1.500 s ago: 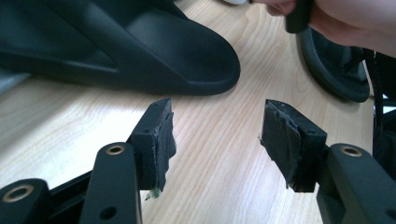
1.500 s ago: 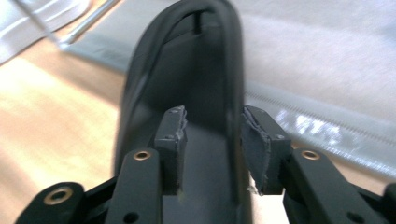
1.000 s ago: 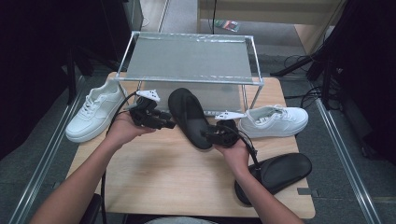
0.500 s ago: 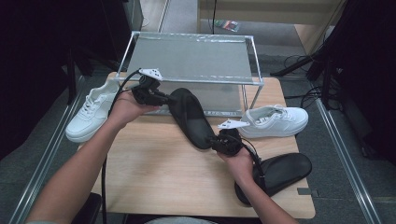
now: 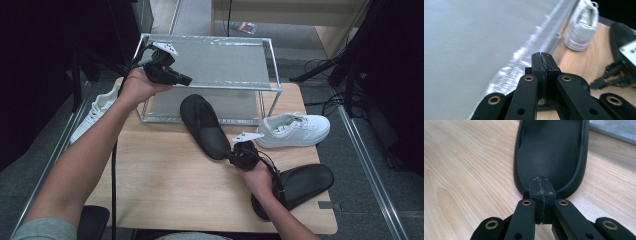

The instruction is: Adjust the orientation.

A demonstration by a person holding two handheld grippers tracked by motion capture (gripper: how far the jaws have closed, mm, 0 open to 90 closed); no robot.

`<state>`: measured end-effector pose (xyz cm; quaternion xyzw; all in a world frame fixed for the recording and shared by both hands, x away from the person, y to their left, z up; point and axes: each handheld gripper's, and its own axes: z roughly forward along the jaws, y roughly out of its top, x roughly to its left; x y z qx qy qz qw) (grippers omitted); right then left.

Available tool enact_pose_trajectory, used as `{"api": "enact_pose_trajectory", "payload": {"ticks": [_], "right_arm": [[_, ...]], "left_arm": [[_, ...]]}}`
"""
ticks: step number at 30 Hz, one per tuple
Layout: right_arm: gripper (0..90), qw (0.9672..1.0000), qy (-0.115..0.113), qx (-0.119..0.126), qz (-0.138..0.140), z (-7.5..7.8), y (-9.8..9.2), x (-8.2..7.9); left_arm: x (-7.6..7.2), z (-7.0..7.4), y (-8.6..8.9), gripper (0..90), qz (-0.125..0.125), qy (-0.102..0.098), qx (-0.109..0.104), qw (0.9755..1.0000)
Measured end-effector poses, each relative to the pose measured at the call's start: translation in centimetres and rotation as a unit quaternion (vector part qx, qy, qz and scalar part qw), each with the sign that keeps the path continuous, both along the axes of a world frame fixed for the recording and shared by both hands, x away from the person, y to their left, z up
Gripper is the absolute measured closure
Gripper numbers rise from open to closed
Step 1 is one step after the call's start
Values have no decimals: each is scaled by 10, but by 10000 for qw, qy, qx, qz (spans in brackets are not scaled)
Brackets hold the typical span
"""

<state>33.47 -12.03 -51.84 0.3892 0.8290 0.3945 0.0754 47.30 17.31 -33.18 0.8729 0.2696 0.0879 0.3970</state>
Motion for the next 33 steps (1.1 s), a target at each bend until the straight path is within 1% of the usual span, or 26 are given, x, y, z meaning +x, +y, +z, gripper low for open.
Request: {"api": "enact_pose_trajectory", "payload": {"ticks": [2,3,4,8,10,11,12,15,19,22,24,27,32,33], "right_arm": [[900,10000,47,-33,8,-3,0,2],[900,9999,102,48,-32,-3,0,3],[900,9999,105,62,-28,-3,0,4],[900,10000,71,56,-22,-4,2,5],[900,10000,40,33,-28,-4,2,5],[900,10000,37,29,-28,-4,3,5],[900,10000,41,42,-29,-4,3,5],[900,9999,34,86,-60,-5,6,5],[900,9999,-7,91,-58,-6,10,6],[900,9999,-3,118,-76,-6,13,7],[900,9998,2,149,-92,-7,15,8],[900,9996,10,252,-139,-8,19,9],[900,9992,68,359,-159,-10,23,13],[900,9991,98,376,-169,-10,24,13]], "left_arm": [[8,0,3,900,88,-34,-57,9999],[11,-2,4,900,92,-73,-36,9999],[15,-3,5,900,129,-72,7,9999],[24,-9,7,900,240,76,-8,9997],[26,-12,7,900,257,73,92,9996],[28,-15,7,900,273,122,138,9995],[29,-16,7,900,260,125,214,9994],[30,-17,8,900,228,136,190,9995],[30,-20,10,900,115,51,177,9998],[31,-21,11,900,116,107,96,9998],[32,-22,12,900,74,87,92,9999],[32,-22,11,900,100,69,149,9998],[32,-22,11,900,125,83,153,9998],[31,-22,11,900,158,99,125,9997]]}}
